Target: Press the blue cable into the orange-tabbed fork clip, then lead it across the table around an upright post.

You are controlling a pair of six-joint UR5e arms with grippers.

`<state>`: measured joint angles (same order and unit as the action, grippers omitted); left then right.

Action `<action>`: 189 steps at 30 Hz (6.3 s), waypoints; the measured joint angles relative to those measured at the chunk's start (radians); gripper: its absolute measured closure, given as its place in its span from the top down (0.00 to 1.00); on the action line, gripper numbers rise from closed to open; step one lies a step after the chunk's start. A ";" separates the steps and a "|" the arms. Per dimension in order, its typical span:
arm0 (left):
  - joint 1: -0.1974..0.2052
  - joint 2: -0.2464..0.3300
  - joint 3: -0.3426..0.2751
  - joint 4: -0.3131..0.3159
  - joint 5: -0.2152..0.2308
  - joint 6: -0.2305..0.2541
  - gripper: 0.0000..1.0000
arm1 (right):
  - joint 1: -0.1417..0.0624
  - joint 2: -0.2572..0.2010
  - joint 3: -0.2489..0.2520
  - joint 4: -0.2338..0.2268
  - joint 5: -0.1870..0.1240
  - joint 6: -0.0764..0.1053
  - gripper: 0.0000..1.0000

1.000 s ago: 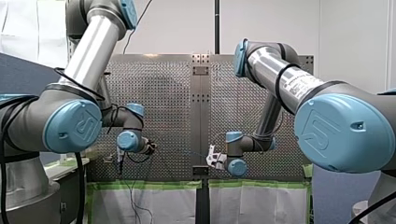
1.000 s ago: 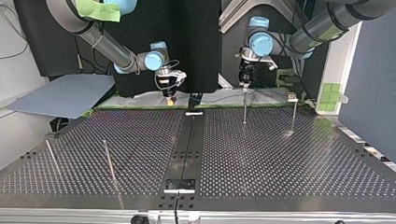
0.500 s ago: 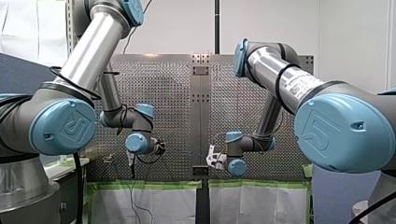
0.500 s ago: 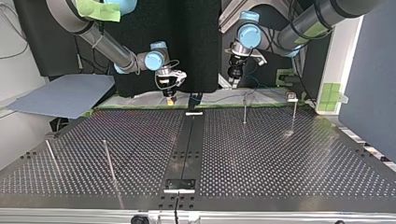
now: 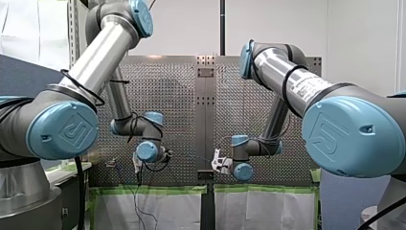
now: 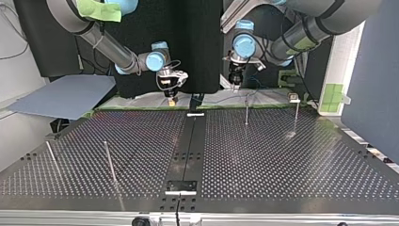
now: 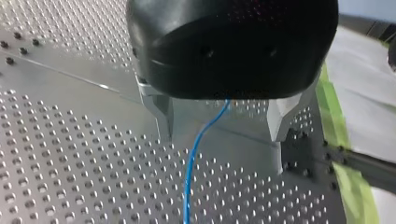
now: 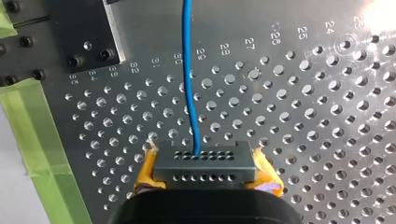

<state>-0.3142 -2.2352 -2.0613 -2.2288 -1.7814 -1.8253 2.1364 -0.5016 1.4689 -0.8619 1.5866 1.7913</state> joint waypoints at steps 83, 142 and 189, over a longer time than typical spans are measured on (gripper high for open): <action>-0.042 -0.145 0.279 -0.114 -0.207 0.214 0.80 | 0.001 0.001 0.000 0.003 0.002 -0.013 0.00; -0.057 -0.086 0.279 -0.274 -0.260 0.186 0.47 | 0.008 0.001 0.000 0.006 0.001 -0.012 0.00; -0.067 -0.143 0.410 -0.416 -0.257 0.165 0.33 | 0.021 0.000 0.000 0.026 0.003 -0.013 0.00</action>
<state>-0.3817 -2.3782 -1.6513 -2.6446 -2.0386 -1.6604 2.1576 -0.5011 1.4691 -0.8364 1.5892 1.7781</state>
